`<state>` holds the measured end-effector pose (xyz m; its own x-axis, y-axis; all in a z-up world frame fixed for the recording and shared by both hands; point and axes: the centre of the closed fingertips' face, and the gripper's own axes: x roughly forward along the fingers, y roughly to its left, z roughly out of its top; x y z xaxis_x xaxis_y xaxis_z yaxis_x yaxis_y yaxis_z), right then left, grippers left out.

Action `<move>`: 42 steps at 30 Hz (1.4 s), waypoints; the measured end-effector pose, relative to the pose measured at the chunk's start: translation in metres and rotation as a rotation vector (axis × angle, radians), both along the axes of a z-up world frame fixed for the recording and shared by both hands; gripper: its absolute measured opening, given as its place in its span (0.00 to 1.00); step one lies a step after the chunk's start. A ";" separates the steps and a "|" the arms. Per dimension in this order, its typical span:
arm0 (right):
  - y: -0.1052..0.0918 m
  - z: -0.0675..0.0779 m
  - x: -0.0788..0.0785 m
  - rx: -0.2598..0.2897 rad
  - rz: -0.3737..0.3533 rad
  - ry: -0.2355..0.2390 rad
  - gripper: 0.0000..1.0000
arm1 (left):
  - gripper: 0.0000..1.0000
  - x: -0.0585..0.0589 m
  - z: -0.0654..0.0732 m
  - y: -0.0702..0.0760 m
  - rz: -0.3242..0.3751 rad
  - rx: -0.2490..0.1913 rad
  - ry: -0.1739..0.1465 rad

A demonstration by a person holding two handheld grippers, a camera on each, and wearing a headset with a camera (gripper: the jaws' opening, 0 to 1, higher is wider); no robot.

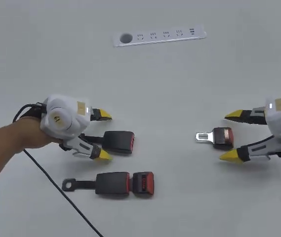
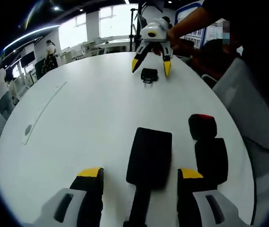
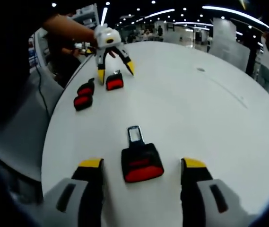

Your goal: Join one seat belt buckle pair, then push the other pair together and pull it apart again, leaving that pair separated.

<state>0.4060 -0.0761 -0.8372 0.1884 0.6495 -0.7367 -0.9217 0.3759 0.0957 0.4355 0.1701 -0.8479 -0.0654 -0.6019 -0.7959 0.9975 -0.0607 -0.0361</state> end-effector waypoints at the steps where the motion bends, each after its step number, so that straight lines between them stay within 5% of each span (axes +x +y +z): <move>1: -0.001 -0.001 -0.001 -0.001 0.008 0.011 0.63 | 0.63 0.004 -0.001 0.004 0.015 0.017 -0.029; 2: -0.002 -0.003 -0.001 -0.004 0.013 0.015 0.61 | 0.63 0.002 0.002 -0.001 -0.008 -0.016 -0.022; 3: -0.003 -0.005 -0.001 -0.011 0.018 0.021 0.60 | 0.60 0.004 0.004 -0.002 0.042 -0.030 0.004; 5: -0.002 -0.004 -0.001 -0.001 0.022 0.012 0.58 | 0.57 0.006 0.004 -0.002 0.010 -0.028 -0.025; 15: 0.005 -0.006 -0.001 -0.020 0.117 -0.043 0.38 | 0.46 0.003 0.004 -0.004 -0.005 -0.025 -0.022; 20: 0.002 -0.006 0.000 0.015 0.102 -0.045 0.36 | 0.34 -0.003 0.002 -0.005 -0.041 -0.013 -0.030; 42: 0.016 -0.006 0.005 0.136 0.066 -0.037 0.35 | 0.34 0.001 0.000 -0.007 0.065 -0.077 0.005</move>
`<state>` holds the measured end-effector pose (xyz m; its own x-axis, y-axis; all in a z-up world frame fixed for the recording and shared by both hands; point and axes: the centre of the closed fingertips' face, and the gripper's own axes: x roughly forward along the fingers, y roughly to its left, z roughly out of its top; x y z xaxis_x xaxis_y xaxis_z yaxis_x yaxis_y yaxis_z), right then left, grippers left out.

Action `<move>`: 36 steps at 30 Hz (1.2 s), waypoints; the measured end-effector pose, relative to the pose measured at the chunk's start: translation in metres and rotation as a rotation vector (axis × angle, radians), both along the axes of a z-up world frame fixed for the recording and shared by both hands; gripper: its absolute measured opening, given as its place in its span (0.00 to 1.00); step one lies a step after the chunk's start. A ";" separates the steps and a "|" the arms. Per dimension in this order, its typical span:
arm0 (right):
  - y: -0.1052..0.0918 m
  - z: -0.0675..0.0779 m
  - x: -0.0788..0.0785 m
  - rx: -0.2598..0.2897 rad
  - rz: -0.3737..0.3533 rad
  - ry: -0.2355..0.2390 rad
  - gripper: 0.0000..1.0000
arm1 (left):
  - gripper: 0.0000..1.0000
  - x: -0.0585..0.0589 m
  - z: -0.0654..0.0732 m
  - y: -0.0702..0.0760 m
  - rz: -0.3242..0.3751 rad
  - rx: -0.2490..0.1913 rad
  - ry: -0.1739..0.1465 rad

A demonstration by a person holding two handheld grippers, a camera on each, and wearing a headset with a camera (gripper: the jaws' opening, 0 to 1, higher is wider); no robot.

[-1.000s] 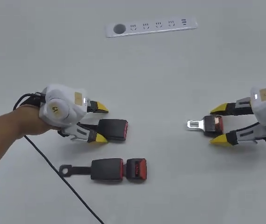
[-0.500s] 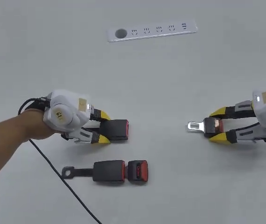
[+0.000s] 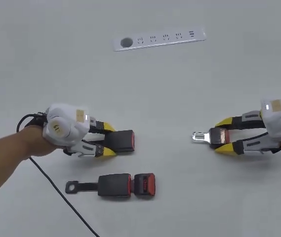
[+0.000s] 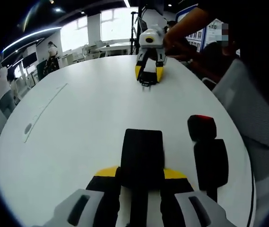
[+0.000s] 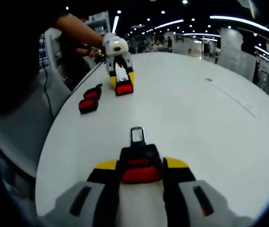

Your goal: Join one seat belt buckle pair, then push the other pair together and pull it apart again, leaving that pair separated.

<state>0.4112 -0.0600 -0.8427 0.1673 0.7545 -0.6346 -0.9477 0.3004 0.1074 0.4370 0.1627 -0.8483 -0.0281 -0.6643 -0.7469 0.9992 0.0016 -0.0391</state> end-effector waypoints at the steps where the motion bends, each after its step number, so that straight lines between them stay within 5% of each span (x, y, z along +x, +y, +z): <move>1: 0.003 0.000 0.001 0.003 0.005 -0.001 0.35 | 0.34 0.000 0.000 0.000 0.001 0.000 0.001; 36: 0.124 -0.002 0.005 0.051 0.096 -0.014 0.36 | 0.34 0.000 0.002 0.004 0.010 0.003 0.021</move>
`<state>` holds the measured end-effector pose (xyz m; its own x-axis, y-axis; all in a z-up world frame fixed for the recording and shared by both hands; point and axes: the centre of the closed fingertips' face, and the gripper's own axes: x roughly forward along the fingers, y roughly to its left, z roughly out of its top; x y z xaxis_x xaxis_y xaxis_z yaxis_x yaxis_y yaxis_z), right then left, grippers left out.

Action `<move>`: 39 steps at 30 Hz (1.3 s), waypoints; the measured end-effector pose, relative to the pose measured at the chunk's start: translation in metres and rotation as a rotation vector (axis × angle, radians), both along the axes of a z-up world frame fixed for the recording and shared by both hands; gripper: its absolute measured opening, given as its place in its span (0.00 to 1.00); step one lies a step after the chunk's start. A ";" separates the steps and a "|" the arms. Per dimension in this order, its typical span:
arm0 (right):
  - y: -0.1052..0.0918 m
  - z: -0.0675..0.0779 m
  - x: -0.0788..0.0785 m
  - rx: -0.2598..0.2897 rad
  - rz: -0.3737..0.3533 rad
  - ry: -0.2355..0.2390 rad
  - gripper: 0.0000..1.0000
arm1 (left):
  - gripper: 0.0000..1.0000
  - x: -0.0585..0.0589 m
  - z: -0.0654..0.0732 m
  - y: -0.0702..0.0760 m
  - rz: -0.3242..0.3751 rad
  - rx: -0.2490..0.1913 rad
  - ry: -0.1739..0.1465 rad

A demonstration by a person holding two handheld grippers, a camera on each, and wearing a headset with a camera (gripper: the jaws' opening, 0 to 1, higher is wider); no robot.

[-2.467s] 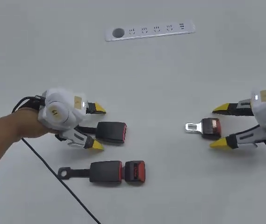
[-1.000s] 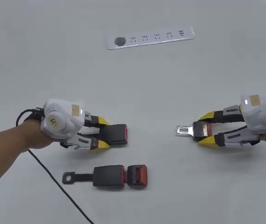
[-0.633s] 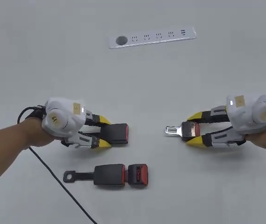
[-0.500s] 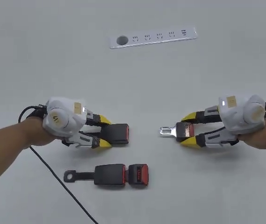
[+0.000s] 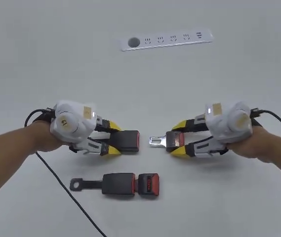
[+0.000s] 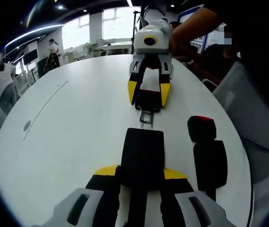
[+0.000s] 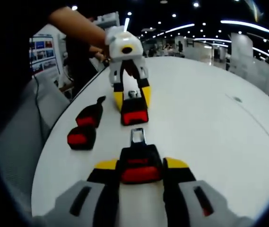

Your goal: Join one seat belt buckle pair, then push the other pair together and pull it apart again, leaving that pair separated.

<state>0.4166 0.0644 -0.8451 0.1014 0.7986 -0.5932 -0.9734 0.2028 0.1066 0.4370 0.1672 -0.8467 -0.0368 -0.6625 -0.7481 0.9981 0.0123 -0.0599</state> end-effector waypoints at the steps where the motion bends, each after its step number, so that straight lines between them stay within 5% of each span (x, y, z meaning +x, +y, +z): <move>1: 0.003 0.001 0.000 0.002 0.004 0.000 0.36 | 0.34 0.000 0.000 0.000 0.000 0.000 0.000; 17: 0.028 -0.002 0.006 -0.014 0.042 0.000 0.36 | 0.34 0.000 -0.001 0.000 -0.007 0.018 0.000; 39: 0.036 -0.003 0.011 -0.047 0.022 0.021 0.35 | 0.33 0.002 -0.005 0.004 -0.034 0.056 0.002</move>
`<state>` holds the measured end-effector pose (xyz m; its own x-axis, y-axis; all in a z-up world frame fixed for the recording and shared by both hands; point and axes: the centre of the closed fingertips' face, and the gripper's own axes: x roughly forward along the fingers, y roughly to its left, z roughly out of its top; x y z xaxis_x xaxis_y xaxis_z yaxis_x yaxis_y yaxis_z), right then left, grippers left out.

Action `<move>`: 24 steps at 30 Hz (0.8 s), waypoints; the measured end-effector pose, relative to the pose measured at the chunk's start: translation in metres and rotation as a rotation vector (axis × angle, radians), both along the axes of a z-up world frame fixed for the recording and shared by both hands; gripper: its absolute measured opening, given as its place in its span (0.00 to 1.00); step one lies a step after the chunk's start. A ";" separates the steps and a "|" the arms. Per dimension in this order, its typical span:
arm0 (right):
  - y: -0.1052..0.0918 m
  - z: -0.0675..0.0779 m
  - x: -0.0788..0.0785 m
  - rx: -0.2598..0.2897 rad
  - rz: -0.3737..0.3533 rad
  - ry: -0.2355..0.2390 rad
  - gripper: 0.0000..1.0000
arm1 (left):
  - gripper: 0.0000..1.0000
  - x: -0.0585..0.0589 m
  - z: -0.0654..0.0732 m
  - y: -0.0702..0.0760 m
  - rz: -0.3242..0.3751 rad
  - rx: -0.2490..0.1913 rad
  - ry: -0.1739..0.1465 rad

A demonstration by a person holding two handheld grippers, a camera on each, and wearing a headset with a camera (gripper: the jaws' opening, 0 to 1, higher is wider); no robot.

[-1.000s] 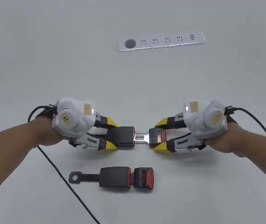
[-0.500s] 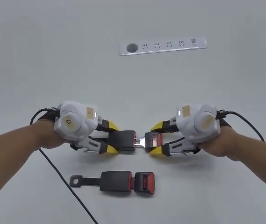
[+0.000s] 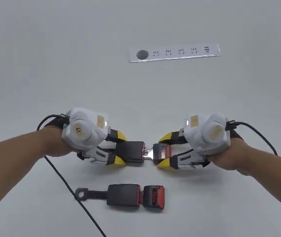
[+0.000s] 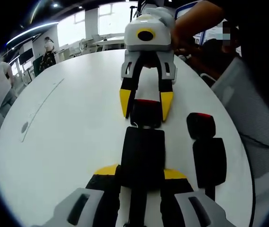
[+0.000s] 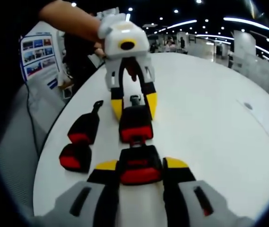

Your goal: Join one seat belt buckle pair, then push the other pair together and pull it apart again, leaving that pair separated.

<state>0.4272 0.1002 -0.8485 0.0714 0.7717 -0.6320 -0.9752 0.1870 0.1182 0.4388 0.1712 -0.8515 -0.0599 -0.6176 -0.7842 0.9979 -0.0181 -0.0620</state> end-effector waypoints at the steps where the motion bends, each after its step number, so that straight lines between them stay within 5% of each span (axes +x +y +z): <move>1: 0.001 0.000 0.000 0.001 -0.003 0.002 0.35 | 0.33 0.000 0.000 0.000 0.000 0.000 0.000; 24: 0.022 0.000 0.007 -0.039 -0.030 0.019 0.35 | 0.33 -0.001 0.000 0.000 0.004 0.006 0.000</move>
